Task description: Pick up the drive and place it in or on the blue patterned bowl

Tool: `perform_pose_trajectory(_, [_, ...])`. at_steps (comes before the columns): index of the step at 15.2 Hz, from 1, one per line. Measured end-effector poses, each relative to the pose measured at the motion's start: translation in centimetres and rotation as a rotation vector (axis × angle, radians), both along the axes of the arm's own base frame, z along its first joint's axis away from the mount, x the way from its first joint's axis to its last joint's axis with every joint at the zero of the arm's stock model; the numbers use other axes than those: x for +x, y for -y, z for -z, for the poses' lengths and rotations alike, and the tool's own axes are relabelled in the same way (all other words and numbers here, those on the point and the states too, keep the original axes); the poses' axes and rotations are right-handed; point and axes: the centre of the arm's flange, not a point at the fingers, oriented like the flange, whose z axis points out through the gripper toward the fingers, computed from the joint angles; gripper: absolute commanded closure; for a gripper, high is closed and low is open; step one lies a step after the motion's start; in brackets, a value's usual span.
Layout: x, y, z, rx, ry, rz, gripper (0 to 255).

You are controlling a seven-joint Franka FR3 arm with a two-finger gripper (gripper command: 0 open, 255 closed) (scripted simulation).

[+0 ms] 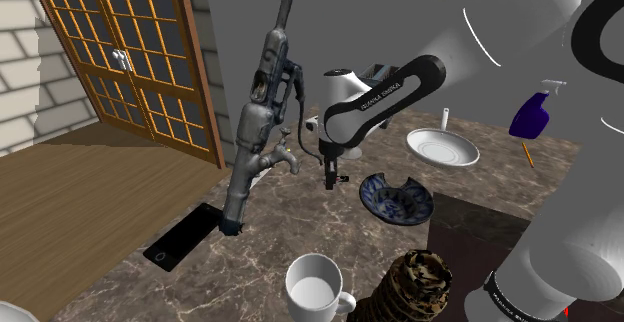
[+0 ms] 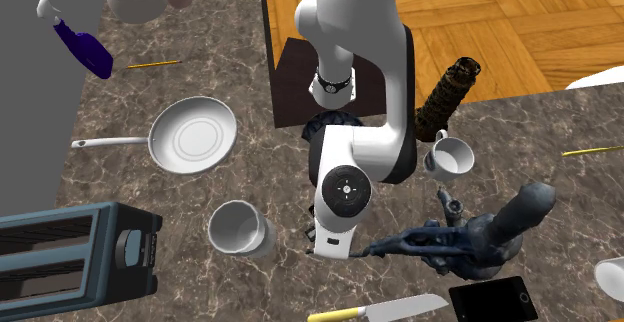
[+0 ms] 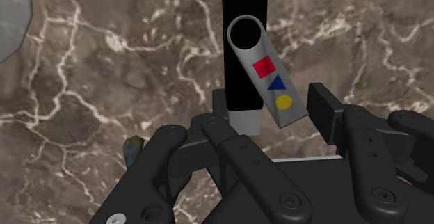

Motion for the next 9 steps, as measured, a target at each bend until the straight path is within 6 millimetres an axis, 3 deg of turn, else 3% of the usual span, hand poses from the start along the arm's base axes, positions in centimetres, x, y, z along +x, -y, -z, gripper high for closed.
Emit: perform_pose_trajectory(9, [-0.02,0.02,-0.48,0.0,-0.003,0.001,255])
